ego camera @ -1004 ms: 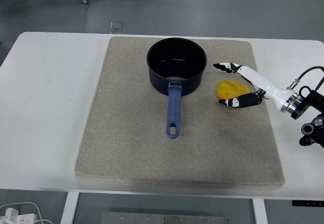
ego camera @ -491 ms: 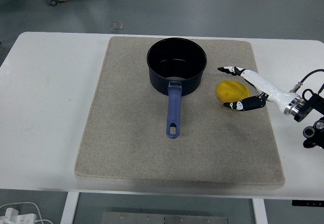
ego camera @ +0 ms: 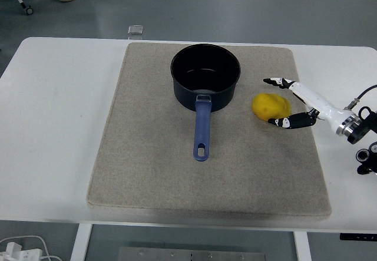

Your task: Put the potato in the blue pot

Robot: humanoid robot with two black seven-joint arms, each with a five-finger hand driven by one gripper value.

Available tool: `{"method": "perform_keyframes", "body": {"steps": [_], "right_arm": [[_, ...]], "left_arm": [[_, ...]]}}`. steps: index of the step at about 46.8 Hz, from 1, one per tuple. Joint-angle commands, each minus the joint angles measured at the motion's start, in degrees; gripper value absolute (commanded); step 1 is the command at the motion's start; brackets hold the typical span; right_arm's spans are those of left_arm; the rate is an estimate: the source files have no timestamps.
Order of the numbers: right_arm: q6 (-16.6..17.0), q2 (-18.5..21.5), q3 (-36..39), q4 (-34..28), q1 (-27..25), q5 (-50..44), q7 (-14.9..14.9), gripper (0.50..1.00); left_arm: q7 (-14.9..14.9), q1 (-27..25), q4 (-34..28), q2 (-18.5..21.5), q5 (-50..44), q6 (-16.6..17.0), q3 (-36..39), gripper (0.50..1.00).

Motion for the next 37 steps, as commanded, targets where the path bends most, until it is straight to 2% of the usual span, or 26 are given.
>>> {"method": "perform_keyframes", "body": {"steps": [1, 12, 15, 22, 31, 34, 37], "right_arm": [[-0.78, 0.03, 0.08, 0.01, -0.62, 0.31, 1.38, 0.921], [-1.14, 0.38, 0.08, 0.01, -1.15, 0.40, 1.56, 0.919], [-1.14, 0.38, 0.08, 0.01, -1.15, 0.40, 1.56, 0.903], [-1.05, 0.46, 0.08, 0.01, -1.15, 0.40, 1.56, 0.781], [-1.05, 0.73, 0.08, -0.08, -1.06, 0.57, 1.56, 0.731], [-0.96, 0.73, 0.08, -0.08, -0.98, 0.66, 1.47, 0.689], [-0.79, 0.64, 0.08, -0.08, -0.89, 0.66, 1.47, 0.670]], "left_arm": [[0.00, 0.00, 0.02, 0.00, 0.00, 0.00, -0.08, 0.999], [0.00, 0.00, 0.10, 0.00, 0.00, 0.00, -0.08, 0.999], [0.00, 0.00, 0.10, 0.00, 0.00, 0.00, -0.08, 0.999], [0.00, 0.00, 0.02, 0.00, 0.00, 0.00, -0.08, 0.999], [0.00, 0.00, 0.02, 0.00, 0.00, 0.00, -0.08, 0.999], [0.00, 0.00, 0.02, 0.00, 0.00, 0.00, -0.08, 0.999], [0.00, 0.00, 0.02, 0.00, 0.00, 0.00, -0.08, 0.999]]}}
